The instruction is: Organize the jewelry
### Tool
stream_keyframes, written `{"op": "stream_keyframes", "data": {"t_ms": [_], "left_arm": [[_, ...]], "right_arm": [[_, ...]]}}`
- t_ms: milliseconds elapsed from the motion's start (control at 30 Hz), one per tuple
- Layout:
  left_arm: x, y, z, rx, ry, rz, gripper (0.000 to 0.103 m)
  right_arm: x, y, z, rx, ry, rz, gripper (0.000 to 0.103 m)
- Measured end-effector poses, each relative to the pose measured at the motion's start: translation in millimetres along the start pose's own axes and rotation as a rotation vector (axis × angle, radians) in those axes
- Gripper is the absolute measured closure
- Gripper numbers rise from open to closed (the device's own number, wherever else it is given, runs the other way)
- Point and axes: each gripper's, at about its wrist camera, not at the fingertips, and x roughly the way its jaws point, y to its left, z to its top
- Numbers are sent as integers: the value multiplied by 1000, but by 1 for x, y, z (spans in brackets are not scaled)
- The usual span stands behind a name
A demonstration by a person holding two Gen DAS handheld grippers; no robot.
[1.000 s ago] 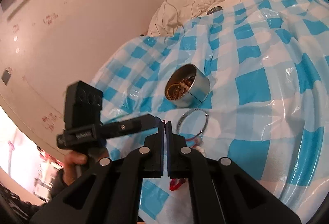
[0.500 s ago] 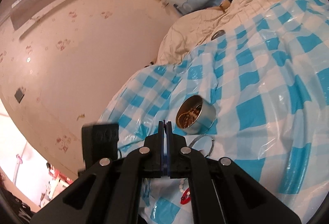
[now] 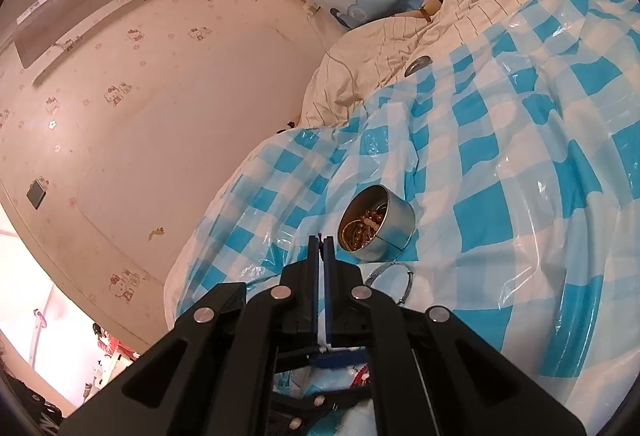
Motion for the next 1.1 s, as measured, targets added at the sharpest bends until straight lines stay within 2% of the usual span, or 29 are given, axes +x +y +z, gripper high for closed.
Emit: {"op": "stream_keyframes", "data": {"t_ms": [100, 300, 400, 733, 1100], "left_arm": [[-4, 0, -2, 0, -6, -20, 92], [-23, 7, 7, -37, -83, -73, 93], [-38, 14, 13, -60, -127, -74, 93], [-71, 44, 28, -136, -223, 19, 93], [-74, 48, 37, -150, -256, 170, 93]], "right_arm": [[0, -2, 0, 6, -1, -5, 100], [0, -3, -1, 8, -2, -7, 100], [0, -3, -1, 8, -11, -3, 100], [-1, 6, 4, -24, -45, 26, 100], [9, 12, 2, -43, -24, 38, 100]]}}
